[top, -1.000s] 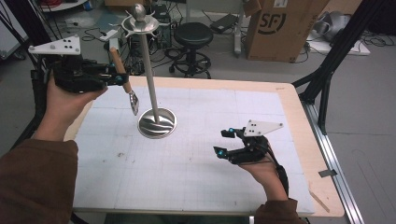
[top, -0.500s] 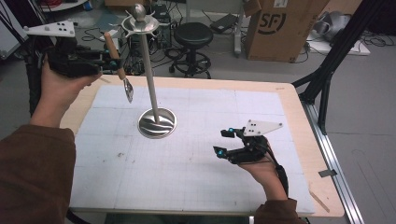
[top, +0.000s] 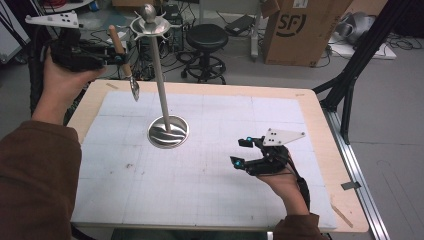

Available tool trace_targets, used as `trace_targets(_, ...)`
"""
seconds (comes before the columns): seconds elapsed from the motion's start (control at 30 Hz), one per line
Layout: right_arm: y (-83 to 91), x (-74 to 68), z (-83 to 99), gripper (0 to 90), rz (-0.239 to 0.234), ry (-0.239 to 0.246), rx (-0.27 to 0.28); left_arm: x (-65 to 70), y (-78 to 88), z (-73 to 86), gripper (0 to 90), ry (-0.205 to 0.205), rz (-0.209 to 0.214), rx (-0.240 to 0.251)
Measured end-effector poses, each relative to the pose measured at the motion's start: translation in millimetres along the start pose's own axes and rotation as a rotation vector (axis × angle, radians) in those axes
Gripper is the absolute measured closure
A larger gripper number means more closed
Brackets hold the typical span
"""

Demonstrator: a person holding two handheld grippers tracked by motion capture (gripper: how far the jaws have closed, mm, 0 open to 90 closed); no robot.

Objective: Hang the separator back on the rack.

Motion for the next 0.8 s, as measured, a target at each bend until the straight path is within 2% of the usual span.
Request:
trace_targets(0.17, -0.2, -0.4, 0.2, 31.5, 0.001, 0.0, -0.003, -5.4, 1.7, -5.5, 68.2, -0.019, -0.015, -0.018)
trace_targets(0.37, -0.4, -0.4, 0.3, 31.5, 0.001, -0.001, -0.004, -12.6, 2.2, -7.6, 68.2, -0.012, -0.039, -0.024)
trace_targets(0.57, -0.2, -0.1, 0.3, 31.6, 0.0, -0.001, -0.003, -13.3, -3.3, -7.3, 68.2, -0.011, -0.03, -0.033)
trace_targets(0.67, -0.5, 0.0, 1.0, 31.8, -0.001, -0.002, -0.007, -16.4, -5.5, -6.7, 68.2, -0.014, -0.039, -0.049)
trace_targets(0.8, -0.7, 0.6, 1.2, 31.8, -0.004, -0.003, -0.005, -17.8, -6.3, -9.8, 68.2, -0.013, -0.044, -0.043)
Point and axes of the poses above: each handheld gripper's, and its own axes: y roughly backward along the jaws, z roughly out of its underside, x roughly to its right, the point moved 9 cm from there along -y, roughly forward along the jaws, and after that the axes turned 6 degrees about -z, right-handed, at the moved point
